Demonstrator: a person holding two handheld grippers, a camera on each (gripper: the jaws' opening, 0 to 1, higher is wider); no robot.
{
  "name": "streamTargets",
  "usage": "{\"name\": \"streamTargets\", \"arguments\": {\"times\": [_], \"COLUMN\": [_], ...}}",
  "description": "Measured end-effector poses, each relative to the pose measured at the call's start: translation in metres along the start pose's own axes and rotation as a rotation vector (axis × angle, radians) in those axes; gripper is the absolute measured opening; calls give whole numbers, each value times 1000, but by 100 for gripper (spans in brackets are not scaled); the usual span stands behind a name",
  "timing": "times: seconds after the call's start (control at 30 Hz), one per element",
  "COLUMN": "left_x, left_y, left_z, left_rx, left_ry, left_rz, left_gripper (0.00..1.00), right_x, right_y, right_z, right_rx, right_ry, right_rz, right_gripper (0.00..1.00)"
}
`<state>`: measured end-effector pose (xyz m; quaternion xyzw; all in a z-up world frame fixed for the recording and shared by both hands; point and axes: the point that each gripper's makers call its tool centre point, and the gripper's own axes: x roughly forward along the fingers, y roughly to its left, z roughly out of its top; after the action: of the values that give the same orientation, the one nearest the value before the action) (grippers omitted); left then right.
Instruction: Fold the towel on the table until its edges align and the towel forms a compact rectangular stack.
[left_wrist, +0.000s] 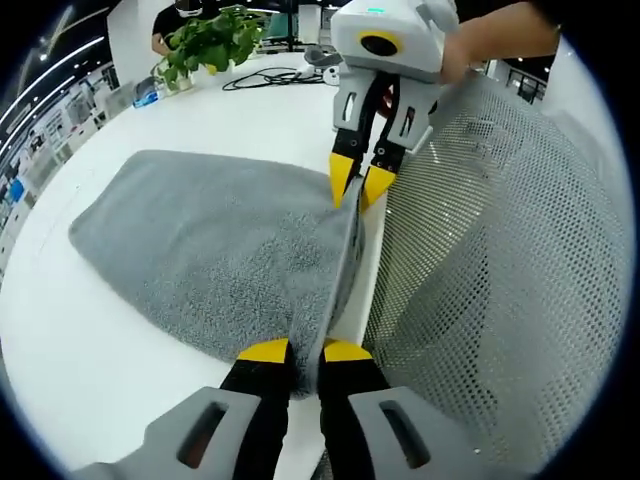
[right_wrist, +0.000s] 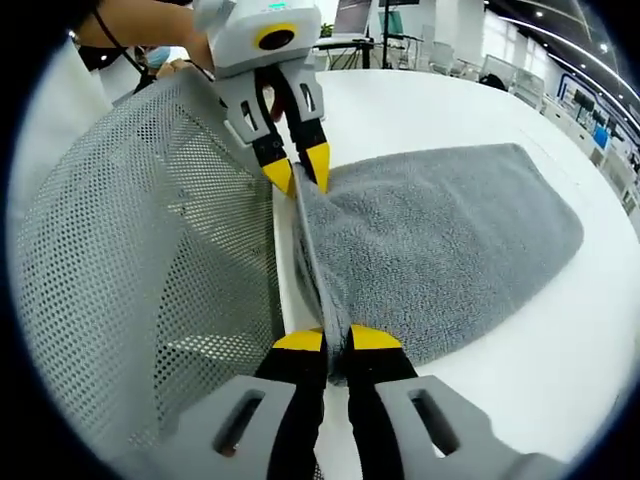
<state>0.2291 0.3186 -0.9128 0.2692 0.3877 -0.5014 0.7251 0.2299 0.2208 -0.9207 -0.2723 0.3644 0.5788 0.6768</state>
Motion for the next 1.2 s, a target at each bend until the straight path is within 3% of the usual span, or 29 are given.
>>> {"name": "streamTargets", "arguments": {"times": [0.13,0.3,0.43,0.5,0.63,0.77,0.93,1.2], "left_x": [0,-1,-8,-12,-23,-37,-59,-88], "left_y": [3,2,2,0,-6,-6,2,14], "left_z": [1,2,4,5,4,10,26,52], "left_rx": [-75,-64,-50,-83,-50,-80,-126,-122], "left_ry": [-13,5,9,3,1,-33,-121,-179], "left_rz": [-15,-14,-7,-14,-23,-29,-13,11], "left_gripper": [9,9,8,8,8,8,8,7], "right_x": [-1,-3,-12,-13,-17,-26,-45,-76], "right_y": [0,1,6,10,19,23,15,4], "right_z": [2,4,9,12,19,26,42,72], "right_rx": [1,7,50,67,69,68,105,85], "right_ry": [9,24,-13,-28,-51,-73,-152,-226], "right_rz": [-10,1,-2,12,34,44,35,5], "right_gripper": [4,4,4,4,4,4,4,4]}}
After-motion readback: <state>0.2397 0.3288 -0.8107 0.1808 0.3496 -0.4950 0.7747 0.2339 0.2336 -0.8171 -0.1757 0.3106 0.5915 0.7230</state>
